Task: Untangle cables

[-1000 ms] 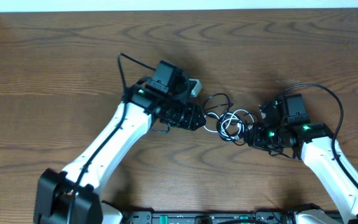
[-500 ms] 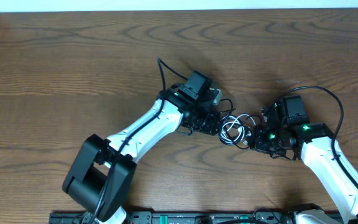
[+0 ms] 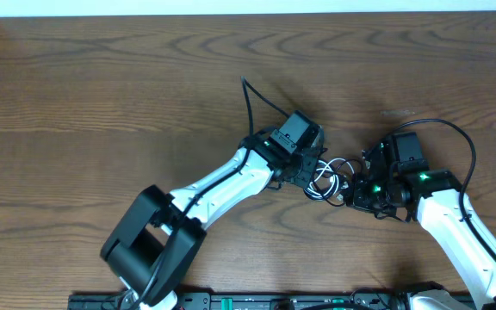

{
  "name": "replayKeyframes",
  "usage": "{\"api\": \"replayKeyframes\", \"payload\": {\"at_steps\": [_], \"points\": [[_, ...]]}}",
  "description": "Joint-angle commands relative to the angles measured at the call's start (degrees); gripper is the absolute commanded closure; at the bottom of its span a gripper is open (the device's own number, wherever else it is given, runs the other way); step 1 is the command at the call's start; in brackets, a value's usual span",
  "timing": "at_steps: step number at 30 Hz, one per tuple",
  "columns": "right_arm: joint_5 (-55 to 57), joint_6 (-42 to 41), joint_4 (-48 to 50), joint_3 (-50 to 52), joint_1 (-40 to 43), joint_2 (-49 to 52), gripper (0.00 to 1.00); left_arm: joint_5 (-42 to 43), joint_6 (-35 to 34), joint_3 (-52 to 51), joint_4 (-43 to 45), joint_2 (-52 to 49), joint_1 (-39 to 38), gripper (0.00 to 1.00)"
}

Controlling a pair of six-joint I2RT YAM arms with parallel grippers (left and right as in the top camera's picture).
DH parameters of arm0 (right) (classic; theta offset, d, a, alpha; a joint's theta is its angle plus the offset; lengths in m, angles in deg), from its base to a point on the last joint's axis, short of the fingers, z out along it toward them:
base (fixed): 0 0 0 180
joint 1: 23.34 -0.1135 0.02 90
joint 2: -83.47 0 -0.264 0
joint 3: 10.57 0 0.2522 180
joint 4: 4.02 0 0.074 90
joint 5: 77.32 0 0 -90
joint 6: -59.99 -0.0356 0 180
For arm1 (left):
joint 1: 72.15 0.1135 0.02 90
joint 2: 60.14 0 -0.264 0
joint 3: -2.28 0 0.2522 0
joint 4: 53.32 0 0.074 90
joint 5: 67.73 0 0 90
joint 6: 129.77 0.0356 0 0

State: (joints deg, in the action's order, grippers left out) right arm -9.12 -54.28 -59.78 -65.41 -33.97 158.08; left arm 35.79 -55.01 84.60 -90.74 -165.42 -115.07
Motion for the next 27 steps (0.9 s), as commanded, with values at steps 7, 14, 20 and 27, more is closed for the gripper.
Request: {"api": "replayKeyframes", "payload": {"at_steps": [7,14,20,27], "points": [[0.24,0.55,0.02,-0.04,-0.35,-0.02,0.99,0.81,-1.62,-0.09,3.93,-6.78,-0.46,0.55],[0.26,0.55,0.02,-0.04,-0.33,-0.02,0.99,0.79,-1.60,-0.09,2.08,-8.31,-1.53,0.75],[14.05,-4.94,-3.30,-0.04,-0.17,-0.02,0.99,0.76,-1.29,-0.02,-1.92,-5.07,-0.11,0.93],[32.35,-12.17,-10.03,-0.04,4.79,-0.02,0.99,0.98,0.15,-0.02,-11.96,5.14,7.45,0.92]]}}
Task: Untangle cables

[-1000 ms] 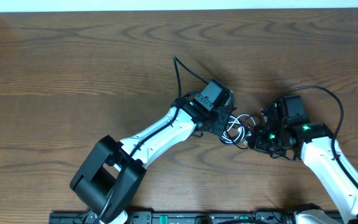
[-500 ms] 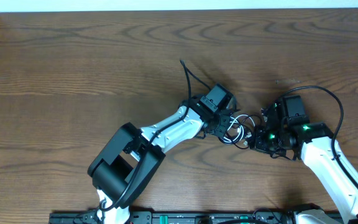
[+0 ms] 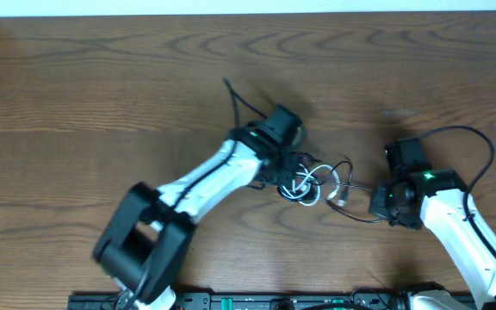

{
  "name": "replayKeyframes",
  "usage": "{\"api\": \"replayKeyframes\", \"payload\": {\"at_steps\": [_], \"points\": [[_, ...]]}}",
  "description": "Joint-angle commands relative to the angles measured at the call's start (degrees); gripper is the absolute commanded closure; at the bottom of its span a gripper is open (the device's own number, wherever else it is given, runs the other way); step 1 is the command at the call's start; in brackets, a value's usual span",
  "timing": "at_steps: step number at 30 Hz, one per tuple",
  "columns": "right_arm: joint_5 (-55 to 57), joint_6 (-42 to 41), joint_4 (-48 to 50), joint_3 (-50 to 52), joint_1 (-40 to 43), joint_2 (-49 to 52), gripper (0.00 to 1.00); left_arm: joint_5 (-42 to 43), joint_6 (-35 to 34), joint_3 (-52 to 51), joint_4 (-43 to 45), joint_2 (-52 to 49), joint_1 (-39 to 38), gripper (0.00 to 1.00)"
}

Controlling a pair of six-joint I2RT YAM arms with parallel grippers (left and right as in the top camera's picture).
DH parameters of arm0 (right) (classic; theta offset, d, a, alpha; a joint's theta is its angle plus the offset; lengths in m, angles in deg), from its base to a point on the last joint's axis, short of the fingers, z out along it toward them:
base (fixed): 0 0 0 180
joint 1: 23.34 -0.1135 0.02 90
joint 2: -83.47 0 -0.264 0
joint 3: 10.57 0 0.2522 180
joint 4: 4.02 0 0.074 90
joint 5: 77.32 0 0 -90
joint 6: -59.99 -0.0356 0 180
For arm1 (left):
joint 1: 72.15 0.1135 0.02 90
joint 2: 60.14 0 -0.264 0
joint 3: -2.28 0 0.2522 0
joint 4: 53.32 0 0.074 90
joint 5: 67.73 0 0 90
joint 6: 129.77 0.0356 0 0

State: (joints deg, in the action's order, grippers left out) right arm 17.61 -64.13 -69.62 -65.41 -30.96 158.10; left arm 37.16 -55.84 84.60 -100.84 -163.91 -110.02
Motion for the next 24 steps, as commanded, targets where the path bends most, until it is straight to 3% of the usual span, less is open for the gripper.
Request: {"api": "replayKeyframes", "payload": {"at_steps": [1,6,8,9,10,11,13,21,24], "points": [[5.33,-2.32,-0.24,-0.04,2.62,-0.04,0.99,-0.39,1.03,-0.02,-2.45,4.66,2.89,0.93],[9.88,-5.07,-1.09,-0.02,9.75,-0.04,0.99,-0.37,3.96,-0.02,-3.39,7.93,2.99,0.92],[7.61,-5.01,-0.33,-0.02,11.30,-0.04,0.99,-0.35,4.00,-0.02,-3.52,9.60,2.97,0.93],[-2.67,1.29,3.65,-0.04,11.28,-0.04,0.97,2.82,3.98,-0.02,-3.39,11.23,2.97,0.92],[-14.05,9.11,7.61,-0.04,10.93,-0.04,0.85,7.06,3.98,-0.02,-3.19,11.87,2.97,0.92],[-28.70,17.68,11.61,-0.04,10.25,-0.04,0.68,10.54,3.98,-0.02,-2.99,12.07,2.97,0.92],[-49.51,26.47,16.37,-0.04,7.87,-0.04,0.42,16.26,3.98,-0.02,-2.84,12.04,2.93,0.92],[-52.87,28.02,22.36,-0.04,-3.17,-0.04,0.24,21.44,3.98,-0.02,-2.14,12.04,2.80,0.93],[-52.85,27.98,25.29,-0.04,-4.79,-0.04,0.24,23.30,3.98,-0.02,-2.01,12.04,2.69,0.92]]}}
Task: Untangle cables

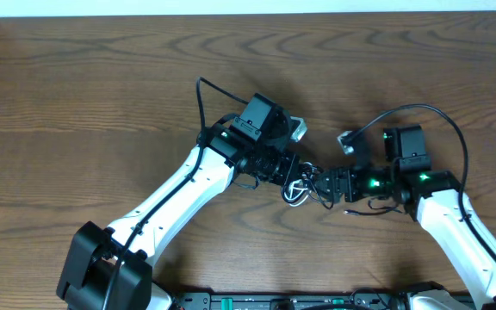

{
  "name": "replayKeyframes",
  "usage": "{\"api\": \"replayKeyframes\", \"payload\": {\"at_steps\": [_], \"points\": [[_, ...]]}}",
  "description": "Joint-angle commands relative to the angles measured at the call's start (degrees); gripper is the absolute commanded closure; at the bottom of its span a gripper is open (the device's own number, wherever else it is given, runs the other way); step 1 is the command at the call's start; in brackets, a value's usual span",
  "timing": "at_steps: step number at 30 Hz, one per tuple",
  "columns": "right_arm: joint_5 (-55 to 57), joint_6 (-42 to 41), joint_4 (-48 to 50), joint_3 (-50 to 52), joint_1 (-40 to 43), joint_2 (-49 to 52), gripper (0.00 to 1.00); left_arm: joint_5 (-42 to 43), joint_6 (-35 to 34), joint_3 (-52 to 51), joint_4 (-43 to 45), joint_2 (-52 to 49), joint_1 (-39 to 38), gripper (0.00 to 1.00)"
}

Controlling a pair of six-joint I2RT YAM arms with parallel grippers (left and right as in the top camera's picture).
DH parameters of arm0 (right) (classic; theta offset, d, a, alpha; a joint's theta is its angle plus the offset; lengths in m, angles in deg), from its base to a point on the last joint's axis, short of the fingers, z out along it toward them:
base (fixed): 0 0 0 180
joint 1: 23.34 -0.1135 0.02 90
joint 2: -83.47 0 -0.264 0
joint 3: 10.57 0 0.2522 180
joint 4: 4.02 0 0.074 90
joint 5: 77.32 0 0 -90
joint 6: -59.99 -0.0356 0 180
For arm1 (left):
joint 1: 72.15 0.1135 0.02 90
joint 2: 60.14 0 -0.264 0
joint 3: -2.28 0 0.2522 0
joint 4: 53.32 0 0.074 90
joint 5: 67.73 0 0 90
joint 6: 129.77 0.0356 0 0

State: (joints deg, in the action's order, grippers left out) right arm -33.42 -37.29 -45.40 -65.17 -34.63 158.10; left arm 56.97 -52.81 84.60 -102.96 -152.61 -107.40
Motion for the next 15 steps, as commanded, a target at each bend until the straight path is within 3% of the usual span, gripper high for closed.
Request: {"api": "replayKeyframes", "payload": {"at_steps": [1,3,5,6,8,11,15], "points": [[-1.81,0.96,2.40,-0.28,-1.16,-0.04,0.30,3.69,0.94,-0.02,0.11,0.74,-0.11,0.92],[0.83,-1.46,5.01,-0.28,-1.16,-0.04,0.43,3.72,0.94,-0.02,0.07,0.74,-0.61,0.93],[4.63,-4.63,7.50,-0.28,-1.16,-0.04,0.49,3.67,0.96,-0.02,0.11,0.74,-1.68,0.93],[5.07,-4.92,8.48,-0.28,-1.16,-0.04,0.60,3.65,0.96,-0.02,0.11,0.74,-1.90,0.93],[5.51,-4.96,9.44,-0.28,-1.16,-0.04,0.99,3.65,0.96,-0.02,0.07,0.74,-2.32,0.93],[14.82,-11.10,7.45,-0.28,-1.14,-0.04,0.99,3.48,1.25,-0.02,-1.05,0.74,-2.34,0.92],[42.12,-24.28,-4.92,-0.28,-1.11,-0.04,0.99,-2.69,5.03,-0.02,-7.69,0.76,-1.18,0.93]]}}
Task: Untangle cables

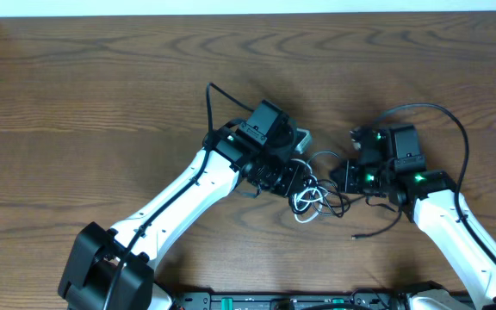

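A knot of black and white cables [311,200] lies on the wooden table [102,95] between the two arms. My left gripper [289,179] sits at the knot's left edge, shut on strands of it, and a grey plug [302,138] sticks out beside its wrist. My right gripper [341,177] is just right of the knot, shut on a black cable, with a pale plug end [356,133] showing above it. A thin grey strand [324,155] arcs between the grippers. One loose black cable end [357,234] trails toward the table's front.
The right arm's own black lead [450,129] loops above its wrist. The left arm's lead [212,99] stands up behind its wrist. The left arm's base [110,275] is at the front left.
Both grippers moved slightly down and right. The knot now hangs lower, below the left gripper, and a gap has opened between the grippers. A loose black end now lies at the front.
First both grippers were close together at the knot. Then they stood apart with a cable stretched between them. After that they met again, a plug end raised by each wrist. Now they sit a little apart with the knot below them.
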{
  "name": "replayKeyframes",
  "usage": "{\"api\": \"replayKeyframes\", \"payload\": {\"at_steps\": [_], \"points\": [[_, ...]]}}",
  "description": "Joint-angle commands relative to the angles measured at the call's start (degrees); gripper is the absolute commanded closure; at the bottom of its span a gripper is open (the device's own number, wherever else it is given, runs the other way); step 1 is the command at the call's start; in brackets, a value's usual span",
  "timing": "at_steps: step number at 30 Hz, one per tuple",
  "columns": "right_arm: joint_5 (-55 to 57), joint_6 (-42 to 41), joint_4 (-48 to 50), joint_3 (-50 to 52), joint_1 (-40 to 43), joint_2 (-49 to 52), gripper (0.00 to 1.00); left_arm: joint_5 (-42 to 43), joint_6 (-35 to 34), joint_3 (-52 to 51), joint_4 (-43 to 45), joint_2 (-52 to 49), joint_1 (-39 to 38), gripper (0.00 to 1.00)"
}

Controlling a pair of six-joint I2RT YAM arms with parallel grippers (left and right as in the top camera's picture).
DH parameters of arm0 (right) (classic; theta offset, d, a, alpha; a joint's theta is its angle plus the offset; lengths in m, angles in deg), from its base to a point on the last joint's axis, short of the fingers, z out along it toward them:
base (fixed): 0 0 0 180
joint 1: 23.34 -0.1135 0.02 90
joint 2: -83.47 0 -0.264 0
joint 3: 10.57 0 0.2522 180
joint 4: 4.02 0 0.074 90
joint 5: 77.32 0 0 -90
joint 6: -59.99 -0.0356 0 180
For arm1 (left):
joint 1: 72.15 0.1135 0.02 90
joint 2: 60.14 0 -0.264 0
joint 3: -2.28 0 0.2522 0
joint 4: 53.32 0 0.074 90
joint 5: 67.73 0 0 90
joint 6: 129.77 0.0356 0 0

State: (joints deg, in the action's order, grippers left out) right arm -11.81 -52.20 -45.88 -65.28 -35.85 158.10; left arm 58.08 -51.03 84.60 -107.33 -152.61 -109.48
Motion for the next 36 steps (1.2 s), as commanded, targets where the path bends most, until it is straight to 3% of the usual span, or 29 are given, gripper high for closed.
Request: {"api": "replayKeyframes", "payload": {"at_steps": [1,6,11,15,17,19,23,27,28,30,36], "points": [[25.94,-11.34,-7.23,-0.17,0.11,-0.04,0.99,-4.44,4.35,-0.02,-4.66,0.76,1.44,0.92],[39.82,-17.92,-16.06,-0.17,3.02,-0.04,0.99,-8.96,6.78,-0.02,-8.83,1.05,6.71,0.92],[41.03,-18.05,-18.23,-0.17,14.64,-0.04,0.99,-13.03,7.02,-0.02,-8.31,7.52,18.45,0.93],[24.72,-9.05,-13.07,-0.17,17.44,-0.04,0.99,-8.70,4.33,-0.02,-5.77,12.83,23.17,0.93],[7.43,-3.04,-8.76,-0.17,16.02,-0.04,0.99,-4.37,4.28,-0.02,-4.37,13.09,21.88,0.93],[-1.36,-1.95,-7.17,-0.17,13.94,-0.04,0.99,-4.28,4.09,-0.02,-4.26,12.24,19.89,0.93],[-9.16,-2.16,-3.34,-0.17,7.78,-0.04,0.99,-4.28,4.11,-0.02,-4.20,9.05,14.10,0.92],[-10.80,-3.28,-0.33,-0.17,4.22,-0.04,0.99,-4.31,4.11,-0.02,-3.30,3.63,8.07,0.91],[-9.55,-3.26,-0.44,-0.17,4.20,-0.04,0.99,-4.28,3.87,-0.02,-2.21,1.46,6.27,0.73],[-5.33,-3.50,-1.16,-0.17,4.24,-0.04,0.99,-4.31,3.67,-0.02,-0.44,-1.09,4.33,0.61],[-3.91,-3.48,-2.14,-0.17,4.22,-0.04,0.99,-5.35,3.67,-0.04,2.54,-9.92,1.05,0.59]]}}
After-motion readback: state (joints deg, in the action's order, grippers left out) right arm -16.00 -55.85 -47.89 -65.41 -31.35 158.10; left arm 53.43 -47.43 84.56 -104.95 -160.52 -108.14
